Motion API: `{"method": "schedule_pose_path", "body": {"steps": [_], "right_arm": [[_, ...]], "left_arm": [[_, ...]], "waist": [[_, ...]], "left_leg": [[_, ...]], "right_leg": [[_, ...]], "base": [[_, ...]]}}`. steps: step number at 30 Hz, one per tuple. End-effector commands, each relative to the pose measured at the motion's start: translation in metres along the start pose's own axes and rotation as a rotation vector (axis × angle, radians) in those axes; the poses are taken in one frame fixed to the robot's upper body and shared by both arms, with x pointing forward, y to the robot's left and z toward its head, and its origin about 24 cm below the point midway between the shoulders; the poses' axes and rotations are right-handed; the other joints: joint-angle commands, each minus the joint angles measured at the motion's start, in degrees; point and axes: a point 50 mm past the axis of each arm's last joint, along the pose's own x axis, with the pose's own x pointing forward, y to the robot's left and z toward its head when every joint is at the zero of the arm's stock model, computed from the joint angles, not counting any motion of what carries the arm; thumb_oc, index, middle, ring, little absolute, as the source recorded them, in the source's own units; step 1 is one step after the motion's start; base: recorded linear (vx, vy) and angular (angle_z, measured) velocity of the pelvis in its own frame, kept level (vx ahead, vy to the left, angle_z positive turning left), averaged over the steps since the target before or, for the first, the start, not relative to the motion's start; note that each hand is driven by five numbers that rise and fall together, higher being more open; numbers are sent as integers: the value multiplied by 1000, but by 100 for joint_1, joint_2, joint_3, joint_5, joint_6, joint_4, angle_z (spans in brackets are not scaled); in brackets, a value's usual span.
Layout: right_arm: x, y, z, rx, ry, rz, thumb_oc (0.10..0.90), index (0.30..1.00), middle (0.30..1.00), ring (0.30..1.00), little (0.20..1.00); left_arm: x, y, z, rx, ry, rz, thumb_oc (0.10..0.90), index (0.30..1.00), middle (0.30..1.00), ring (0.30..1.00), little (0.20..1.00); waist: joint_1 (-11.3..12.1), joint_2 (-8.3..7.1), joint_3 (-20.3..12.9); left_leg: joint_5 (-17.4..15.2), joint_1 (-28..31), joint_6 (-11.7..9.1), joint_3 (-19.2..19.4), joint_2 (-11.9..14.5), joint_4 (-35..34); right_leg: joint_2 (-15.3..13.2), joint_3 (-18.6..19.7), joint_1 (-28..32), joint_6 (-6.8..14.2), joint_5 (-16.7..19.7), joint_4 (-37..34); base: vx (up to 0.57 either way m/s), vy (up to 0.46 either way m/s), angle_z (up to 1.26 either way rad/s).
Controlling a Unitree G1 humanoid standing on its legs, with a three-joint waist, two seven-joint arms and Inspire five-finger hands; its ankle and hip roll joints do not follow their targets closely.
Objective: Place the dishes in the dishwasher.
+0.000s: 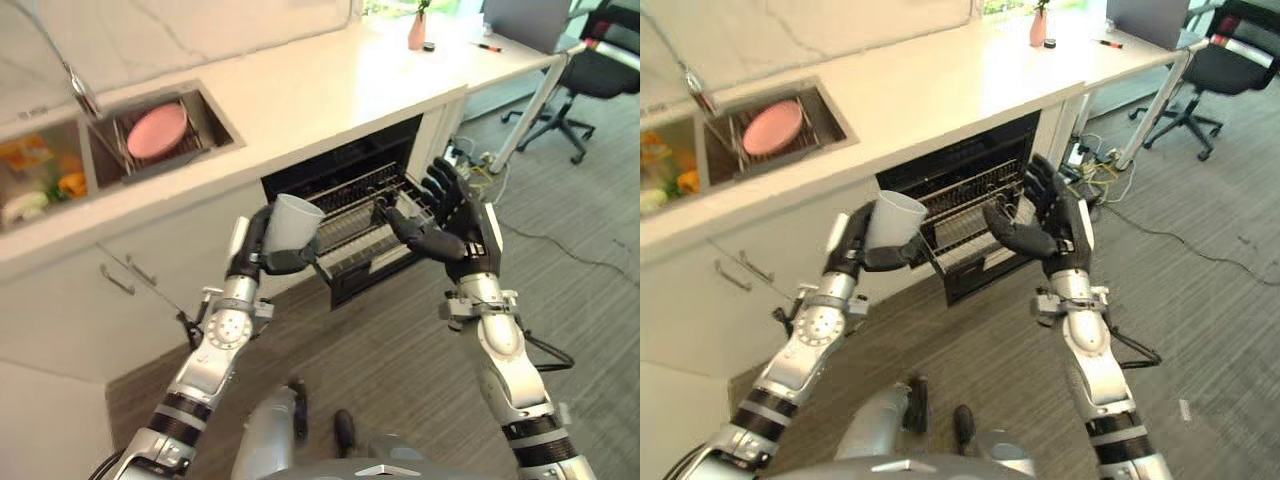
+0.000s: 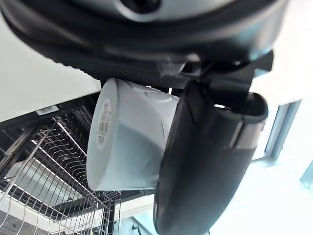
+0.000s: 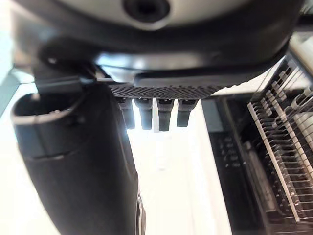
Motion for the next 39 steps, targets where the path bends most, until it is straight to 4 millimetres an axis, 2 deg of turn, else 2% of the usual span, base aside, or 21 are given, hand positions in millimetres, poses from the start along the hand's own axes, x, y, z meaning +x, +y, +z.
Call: {"method": "schedule_pose_path", "body": {"steps": [1, 2, 3, 8, 9, 10, 12, 13, 14, 15, 18, 19, 21, 26, 32, 39], "right_arm": [[14, 3, 55, -2, -311, -8, 800, 900, 900, 900, 900], [13, 5, 56, -11, -322, -7, 800, 900, 900, 900, 900], [12, 5, 56, -8, -325, -4, 800, 900, 900, 900, 900], [11, 17, 57, 109, -327, 12, 800, 900, 900, 900, 900], [11, 20, 57, 123, -326, 27, 800, 900, 900, 900, 900], [13, 26, 57, 138, -320, 55, 800, 900, 900, 900, 900], [11, 28, 57, 192, -314, 65, 800, 900, 900, 900, 900], [11, 28, 57, 192, -314, 65, 800, 900, 900, 900, 900], [10, 30, 58, 231, -312, 76, 800, 900, 900, 900, 900], [9, 32, 56, 251, -301, 77, 800, 900, 900, 900, 900], [12, 36, 57, 295, -302, 90, 800, 900, 900, 900, 900], [14, 36, 55, 284, -298, 75, 800, 900, 900, 900, 900], [8, 38, 60, 329, -311, 125, 800, 900, 900, 900, 900], [8, 38, 61, 354, -312, 103, 800, 900, 900, 900, 900], [8, 44, 59, 392, -286, 134, 800, 900, 900, 900, 900], [8, 62, 54, 460, -235, 233, 800, 900, 900, 900, 900]], "left_arm": [[10, 25, 58, -13, -307, 168, 400, 300, 300, 300, 300], [8, 24, 57, 0, -303, 172, 400, 300, 300, 300, 300], [8, 24, 60, -3, -320, 169, 400, 300, 300, 300, 300], [6, 28, 69, 43, -368, 189, 400, 300, 300, 300, 300], [6, 30, 69, 44, -370, 202, 400, 300, 300, 300, 300], [6, 34, 72, 61, -379, 221, 400, 300, 300, 300, 300], [7, 36, 76, 71, -397, 231, 400, 300, 300, 300, 300], [7, 36, 76, 71, -397, 231, 400, 300, 300, 300, 300], [6, 36, 77, 95, -405, 237, 400, 300, 300, 300, 300], [6, 38, 78, 108, -414, 243, 400, 300, 300, 300, 300], [6, 42, 83, 101, -442, 264, 400, 300, 300, 300, 300], [6, 42, 80, 86, -426, 281, 400, 300, 300, 300, 300], [3, 41, 82, 90, -442, 280, 400, 300, 300, 300, 300], [3, 41, 83, 127, -466, 302, 400, 300, 300, 300, 300], [6, 38, 93, 116, -507, 298, 400, 300, 300, 300, 300], [6, 19, 122, 45, -631, 203, 400, 300, 300, 300, 300]], "waist": [[139, -265, -709], [130, -198, -761], [120, -193, -797], [141, -340, -969], [162, -384, -977], [187, -440, -958], [134, -480, -888], [134, -480, -888], [30, -427, -779], [-17, -399, -742], [5, -410, -770], [66, -408, -740], [46, -484, -771], [75, -493, -1072], [28, -435, -1123], [0, -339, -1106]], "left_leg": [[798, 870, -28, -301, -564, -180], [956, 965, -74, -340, -512, -297], [960, 1063, -90, -331, -523, -316], [725, 1408, 61, -213, -626, -395], [671, 1455, 102, -165, -617, -395], [567, 1553, 199, -143, -602, -395], [501, 1670, 258, -219, -587, -395], [501, 1670, 258, -219, -587, -395], [341, 1835, 305, -368, -568, -395], [290, 1878, 305, -430, -562, -395], [203, 1933, 250, -433, -561, -395], [144, 1970, 223, -388, -540, -395], [111, 2072, 211, -436, -619, -395], [50, 2149, 157, -236, -582, -395], [9, 2270, 98, -230, -569, -395], [43, 2287, 43, -249, -545, -395]], "right_leg": [[-495, 773, 915, 1072, -135, -877], [-457, 804, 949, 1061, -190, -871], [-451, 766, 929, 1064, -192, -850], [-495, 702, 798, 1201, -287, -386], [-494, 731, 688, 1252, -307, -129], [-452, 754, 407, 1407, -209, 503], [-291, 886, 72, 1625, 192, 1239], [-291, 886, 72, 1625, 192, 1239], [-70, 902, -337, 1716, 202, 2000], [-63, 836, -549, 1684, 156, 2021], [-487, 442, -543, 1448, -89, 804], [-682, 179, -651, 1452, -41, 443], [-813, 152, -440, 1449, 55, 258], [-944, 192, 25, 1468, 242, -501], [-960, 168, 353, 1424, 210, -836], [-964, 123, 457, 1383, 157, -907]], "base": [[236, 67, 21], [200, 107, -3], [206, 106, -77], [159, 88, -29], [164, 134, -14], [153, 117, -6], [119, 83, -7], [107, 88, -20], [95, 91, -7], [148, 103, -6], [139, -15, 2], [126, -37, -2], [82, -13, -3], [83, -74, 6], [47, -54, -10], [6, -46, 2]]}}
